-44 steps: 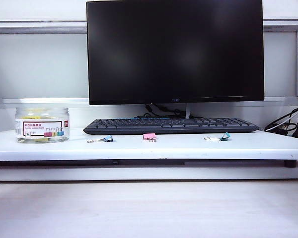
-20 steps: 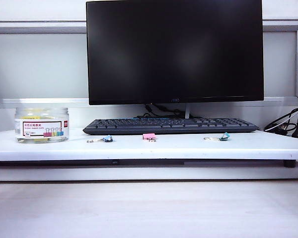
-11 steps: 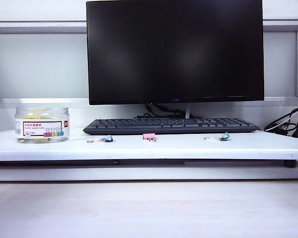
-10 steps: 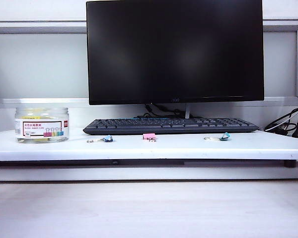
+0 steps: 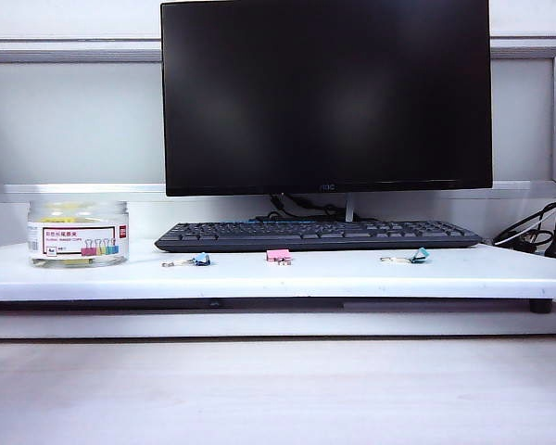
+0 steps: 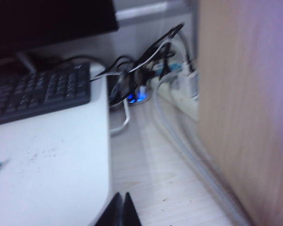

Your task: Pick up the clips with the largest number of clips of the same color on the table and place them in a round transparent plastic box.

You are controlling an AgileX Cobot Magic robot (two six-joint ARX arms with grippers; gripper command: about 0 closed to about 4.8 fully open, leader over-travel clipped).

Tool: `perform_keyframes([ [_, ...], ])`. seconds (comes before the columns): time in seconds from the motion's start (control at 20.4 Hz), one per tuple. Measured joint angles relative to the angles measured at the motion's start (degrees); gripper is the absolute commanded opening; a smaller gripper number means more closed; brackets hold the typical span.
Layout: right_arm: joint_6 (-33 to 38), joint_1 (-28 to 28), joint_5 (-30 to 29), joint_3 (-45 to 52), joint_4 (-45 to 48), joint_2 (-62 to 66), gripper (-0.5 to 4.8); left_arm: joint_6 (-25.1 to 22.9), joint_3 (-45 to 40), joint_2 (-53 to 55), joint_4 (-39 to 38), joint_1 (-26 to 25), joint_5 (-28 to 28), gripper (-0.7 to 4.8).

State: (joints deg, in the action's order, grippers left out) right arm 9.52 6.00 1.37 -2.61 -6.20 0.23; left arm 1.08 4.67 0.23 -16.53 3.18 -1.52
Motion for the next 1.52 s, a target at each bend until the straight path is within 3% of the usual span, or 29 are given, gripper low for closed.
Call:
perform_keyframes([
  [0.44,0.0,2.5,0.0,2.1,-1.7,0.0,-0.05,0.0,0.0,0.0,0.0,0.0,0.0,1.70],
  [0.78,0.0,-1.8,0.3,2.1,-2.4,0.0,-0.05,0.0,0.0,0.0,0.0,0.0,0.0,1.70],
  [0.83,0.0,-2.6,1.0,2.1,-2.3,0.0,-0.05,0.0,0.0,0.0,0.0,0.0,0.0,1.70],
  [1.03,0.0,-4.9,14.3,2.1,-2.4,0.0,-0.05,0.0,0.0,0.0,0.0,0.0,0.0,1.70],
  [1.52,0.0,-4.9,12.1,2.1,-2.5,0.0,-0.05,0.0,0.0,0.0,0.0,0.0,0.0,1.70],
])
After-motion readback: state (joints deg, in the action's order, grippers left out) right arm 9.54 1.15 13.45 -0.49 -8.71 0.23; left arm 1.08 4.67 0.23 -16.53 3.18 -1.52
